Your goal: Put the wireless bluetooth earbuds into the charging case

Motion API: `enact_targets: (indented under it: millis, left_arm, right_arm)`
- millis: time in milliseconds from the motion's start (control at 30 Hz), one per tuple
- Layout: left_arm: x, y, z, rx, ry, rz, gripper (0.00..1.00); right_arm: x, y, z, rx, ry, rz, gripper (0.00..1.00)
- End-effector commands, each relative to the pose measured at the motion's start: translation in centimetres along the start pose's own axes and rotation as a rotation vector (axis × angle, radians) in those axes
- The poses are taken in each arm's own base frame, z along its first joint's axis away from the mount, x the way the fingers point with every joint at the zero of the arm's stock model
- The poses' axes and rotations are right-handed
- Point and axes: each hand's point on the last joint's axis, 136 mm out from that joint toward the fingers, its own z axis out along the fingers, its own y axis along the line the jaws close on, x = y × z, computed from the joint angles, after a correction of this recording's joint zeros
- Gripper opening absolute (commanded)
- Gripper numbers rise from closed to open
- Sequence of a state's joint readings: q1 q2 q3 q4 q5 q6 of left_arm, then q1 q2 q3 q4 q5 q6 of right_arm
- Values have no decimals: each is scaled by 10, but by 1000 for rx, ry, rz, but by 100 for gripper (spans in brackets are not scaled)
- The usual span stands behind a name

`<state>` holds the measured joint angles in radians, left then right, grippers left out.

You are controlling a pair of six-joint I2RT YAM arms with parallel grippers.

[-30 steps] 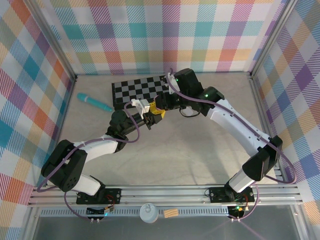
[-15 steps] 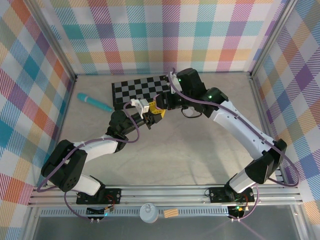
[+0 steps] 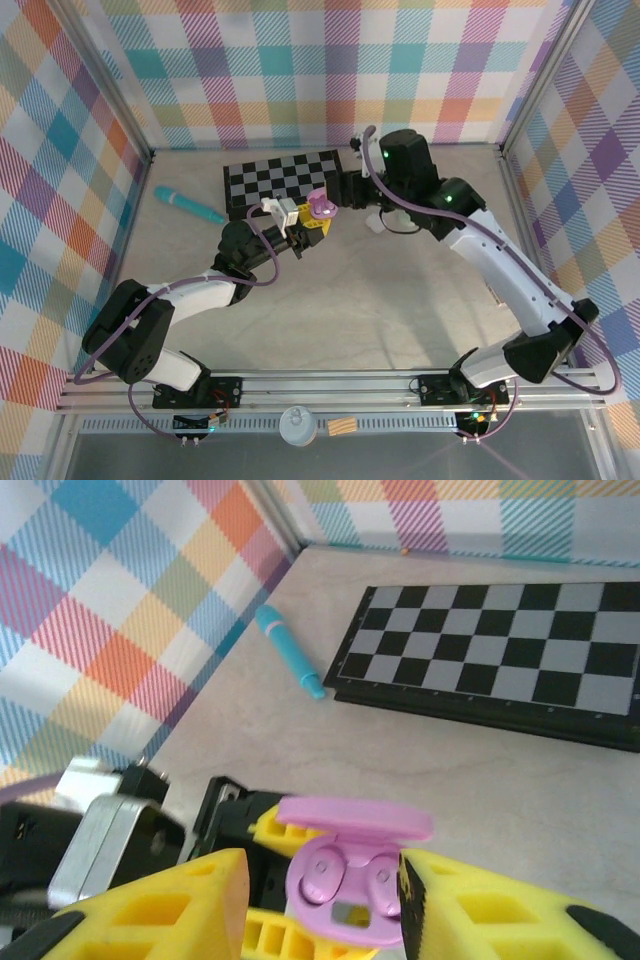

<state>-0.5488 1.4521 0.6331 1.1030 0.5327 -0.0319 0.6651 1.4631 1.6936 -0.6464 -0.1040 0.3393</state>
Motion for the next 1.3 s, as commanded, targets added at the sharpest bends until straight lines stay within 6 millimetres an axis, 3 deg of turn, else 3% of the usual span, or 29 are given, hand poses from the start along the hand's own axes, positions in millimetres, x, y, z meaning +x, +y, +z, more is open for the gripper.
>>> enact_targets:
  millis: [0,167,333,667,767,900,1100,1267]
  left_arm:
    - [-23,-13,0,43,-70,57,22]
    - [-25,-13,-1,36,-76,58,22]
    - [-28,-13,-3,30,-79,56,22]
    - [-33,-11,-2,18,-90,48,22]
    - [-35,-12,-2,21,-92,51,22]
    - [-38,-12,-3,19,-96,58,22]
    - [-46,-12,-3,13,-117,65,22]
    - [-49,-12,-2,17,-136,58,22]
  right_arm:
    - [-11,-12,16,50,16,12,44]
    - [-6,-18,41,40,100,45,45]
    - [10,-17,48,15,169,50,45]
    - [36,-8,29,-55,212,55,46]
    - [32,-4,19,-69,168,79,49]
    - [21,-6,7,-153,116,239,55]
    - [34,-2,9,-395,170,530,62]
    - [39,10,15,-523,220,618,62]
